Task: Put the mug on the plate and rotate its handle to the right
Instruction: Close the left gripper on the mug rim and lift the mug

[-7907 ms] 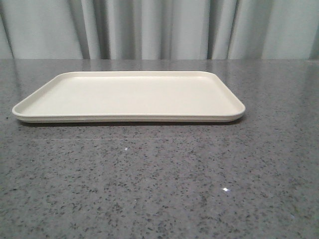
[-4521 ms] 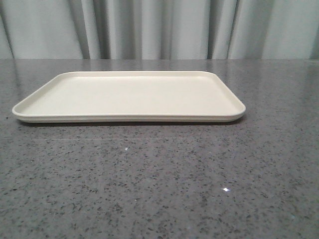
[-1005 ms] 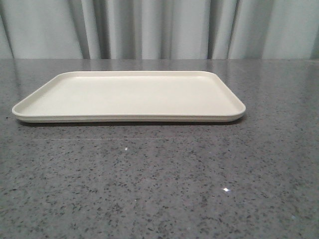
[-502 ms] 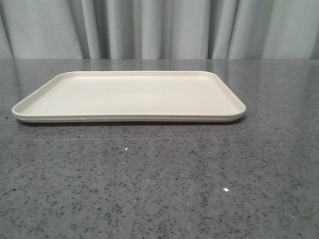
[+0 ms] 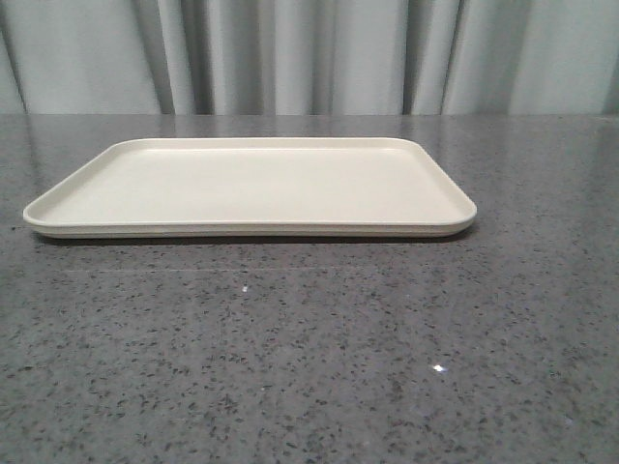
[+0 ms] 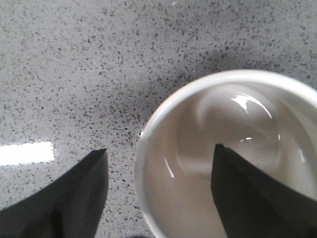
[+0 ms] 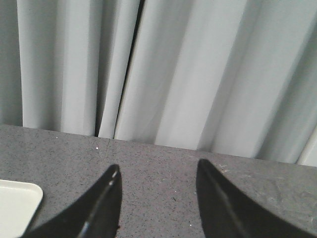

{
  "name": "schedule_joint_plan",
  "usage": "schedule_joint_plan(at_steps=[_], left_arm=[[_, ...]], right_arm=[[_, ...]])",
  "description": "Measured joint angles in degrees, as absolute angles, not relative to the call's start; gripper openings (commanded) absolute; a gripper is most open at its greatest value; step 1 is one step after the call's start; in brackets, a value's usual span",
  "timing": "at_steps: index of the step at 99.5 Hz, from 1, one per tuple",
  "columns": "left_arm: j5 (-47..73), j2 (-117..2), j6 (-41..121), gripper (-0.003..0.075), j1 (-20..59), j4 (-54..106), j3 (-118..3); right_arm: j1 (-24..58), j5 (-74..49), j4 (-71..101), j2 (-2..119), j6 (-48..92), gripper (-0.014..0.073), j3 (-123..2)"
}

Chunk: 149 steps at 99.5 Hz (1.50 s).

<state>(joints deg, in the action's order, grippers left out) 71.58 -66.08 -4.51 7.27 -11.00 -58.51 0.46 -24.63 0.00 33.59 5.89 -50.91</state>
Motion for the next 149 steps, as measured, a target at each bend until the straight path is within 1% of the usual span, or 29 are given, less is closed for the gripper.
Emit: schedule_joint_plan(at_steps=[6, 11, 16, 19, 21, 23, 24, 25, 28, 30, 35, 73, 95, 126, 149], left_arm=[[71.5, -66.9, -4.5, 0.0405, 7.3, -11.0, -58.5], [71.5, -67.5, -4.5, 0.0353, 7.3, -11.0, -58.5], [71.5, -68.0, -4.5, 0.0273, 7.3, -11.0, -58.5], [71.5, -68.3, -4.5, 0.0201, 7.3, -11.0, -58.5], [71.4, -68.5, -4.5, 0.017, 7.3, -11.0, -58.5], [71.3, -68.5, -4.5, 0.0123, 7.3, -11.0, -58.5], [71.3, -68.5, -4.5, 0.0077, 7.3, -11.0, -58.5], [71.3, -68.5, -4.5, 0.0077, 7.3, -11.0, -58.5], [71.3, -68.5, -4.5, 0.0002, 7.3, -11.1, -58.5], [71.3, -68.5, -4.5, -0.0024, 7.3, -11.4, -58.5], [71.3, -68.5, -4.4, -0.0012, 7.3, -11.8, -58.5], [70.5, -68.3, -1.8, -0.001, 7.3, -11.5, -58.7], [70.5, -67.7, -1.5, -0.001, 7.3, -11.6, -61.2], [71.7, -67.0, 0.7, -0.001, 7.3, -10.3, -71.6], [72.6, -69.2, 4.6, -0.001, 7.4, -1.3, -82.8]], right_arm=[[0.5, -24.6, 0.0, 33.6, 5.9, 0.0371, -50.9], [0.5, -24.6, 0.0, 33.6, 5.9, 0.0371, -50.9], [0.5, -24.6, 0.0, 33.6, 5.9, 0.0371, -50.9], [0.5, -24.6, 0.0, 33.6, 5.9, 0.0371, -50.9], [0.5, -24.6, 0.0, 33.6, 5.9, 0.0371, -50.9], [0.5, -24.6, 0.0, 33.6, 5.9, 0.0371, -50.9], [0.5, -24.6, 0.0, 33.6, 5.9, 0.0371, -50.9], [0.5, -24.6, 0.0, 33.6, 5.9, 0.0371, -50.9], [0.5, -24.6, 0.0, 33.6, 5.9, 0.0371, -50.9], [0.5, -24.6, 0.0, 33.6, 5.9, 0.0371, -50.9], [0.5, -24.6, 0.0, 33.6, 5.9, 0.0371, -50.9], [0.5, -24.6, 0.0, 33.6, 5.9, 0.0371, -50.9], [0.5, -24.6, 0.0, 33.6, 5.9, 0.0371, -50.9], [0.5, -24.7, 0.0, 33.6, 5.9, 0.0371, -50.9], [0.5, -24.7, 0.0, 33.6, 5.9, 0.0371, -50.9]])
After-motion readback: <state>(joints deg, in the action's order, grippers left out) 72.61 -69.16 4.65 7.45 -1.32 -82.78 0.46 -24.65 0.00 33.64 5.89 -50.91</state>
